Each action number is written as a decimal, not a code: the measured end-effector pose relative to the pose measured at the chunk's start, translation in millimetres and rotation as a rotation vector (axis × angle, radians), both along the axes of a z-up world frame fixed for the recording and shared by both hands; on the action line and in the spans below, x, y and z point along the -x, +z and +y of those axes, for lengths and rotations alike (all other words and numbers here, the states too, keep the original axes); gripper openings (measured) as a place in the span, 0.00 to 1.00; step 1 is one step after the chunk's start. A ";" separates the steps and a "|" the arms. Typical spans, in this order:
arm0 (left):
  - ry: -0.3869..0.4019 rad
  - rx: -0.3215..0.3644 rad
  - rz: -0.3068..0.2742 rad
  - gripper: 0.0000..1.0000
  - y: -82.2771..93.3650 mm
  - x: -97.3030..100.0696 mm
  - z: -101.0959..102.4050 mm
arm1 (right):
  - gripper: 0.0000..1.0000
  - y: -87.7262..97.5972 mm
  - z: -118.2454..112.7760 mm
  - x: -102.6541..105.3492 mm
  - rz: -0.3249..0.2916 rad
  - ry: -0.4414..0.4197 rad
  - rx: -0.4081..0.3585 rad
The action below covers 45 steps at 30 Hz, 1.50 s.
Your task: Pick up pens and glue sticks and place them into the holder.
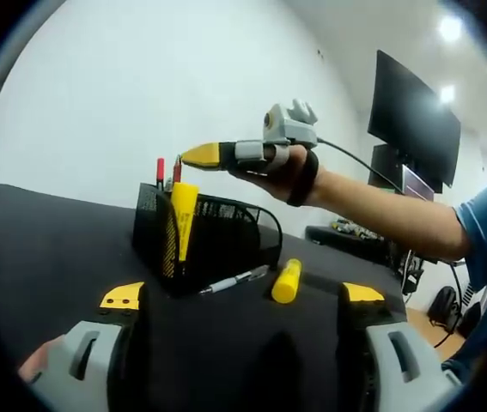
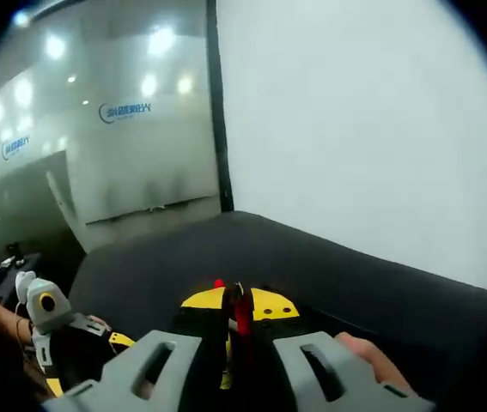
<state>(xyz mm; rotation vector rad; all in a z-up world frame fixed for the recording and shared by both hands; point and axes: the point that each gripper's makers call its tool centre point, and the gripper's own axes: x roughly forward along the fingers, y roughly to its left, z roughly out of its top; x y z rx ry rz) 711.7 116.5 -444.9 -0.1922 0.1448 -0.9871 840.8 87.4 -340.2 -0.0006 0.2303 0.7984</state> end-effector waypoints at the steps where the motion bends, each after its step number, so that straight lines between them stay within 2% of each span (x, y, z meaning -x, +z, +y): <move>1: -0.001 0.002 0.000 0.91 0.3 0.0 0.3 | 0.06 4.1 -0.4 2.1 -0.009 -0.002 -0.008; 6: -0.004 0.002 0.002 0.91 -0.1 0.0 -0.2 | 0.10 29.0 -11.4 20.0 -0.082 -0.003 0.016; 13: -0.001 -0.007 -0.001 0.91 -1.1 0.3 -0.5 | 0.13 54.4 -39.9 43.3 -0.141 0.004 0.071; 16: 0.002 -0.006 0.001 0.91 -1.0 0.1 0.0 | 0.14 62.6 -48.3 59.7 -0.161 0.032 0.106; 19: 0.006 -0.011 0.003 0.90 -1.8 -0.2 0.0 | 0.15 62.4 -50.5 83.4 -0.174 0.095 0.179; 21: 0.008 -0.016 0.005 0.90 -2.8 -0.6 0.2 | 0.15 54.4 -50.8 96.9 -0.163 0.135 0.248; 24: 0.009 -0.022 0.010 0.89 -4.0 -0.7 0.1 | 0.17 33.7 -55.0 112.6 -0.140 0.178 0.395; 26: 0.008 -0.024 0.011 0.89 -4.3 -0.7 0.1 | 0.17 22.3 -56.0 120.5 -0.117 0.205 0.453; 28: 0.008 -0.028 0.012 0.89 -5.2 -0.8 -0.2 | 0.17 11.0 -57.6 127.5 -0.088 0.235 0.504; 31: 0.010 -0.032 0.013 0.89 -5.9 -0.8 0.0 | 0.18 -3.7 -62.2 130.6 -0.091 0.258 0.616; 40: 0.022 -0.038 0.019 0.89 -7.6 -3.0 1.0 | 0.19 -44.2 -58.8 146.0 -0.037 0.372 0.808; 45: 0.033 -0.058 0.028 0.88 -11.3 -4.6 1.0 | 0.21 -81.4 -67.2 148.8 0.013 0.426 0.943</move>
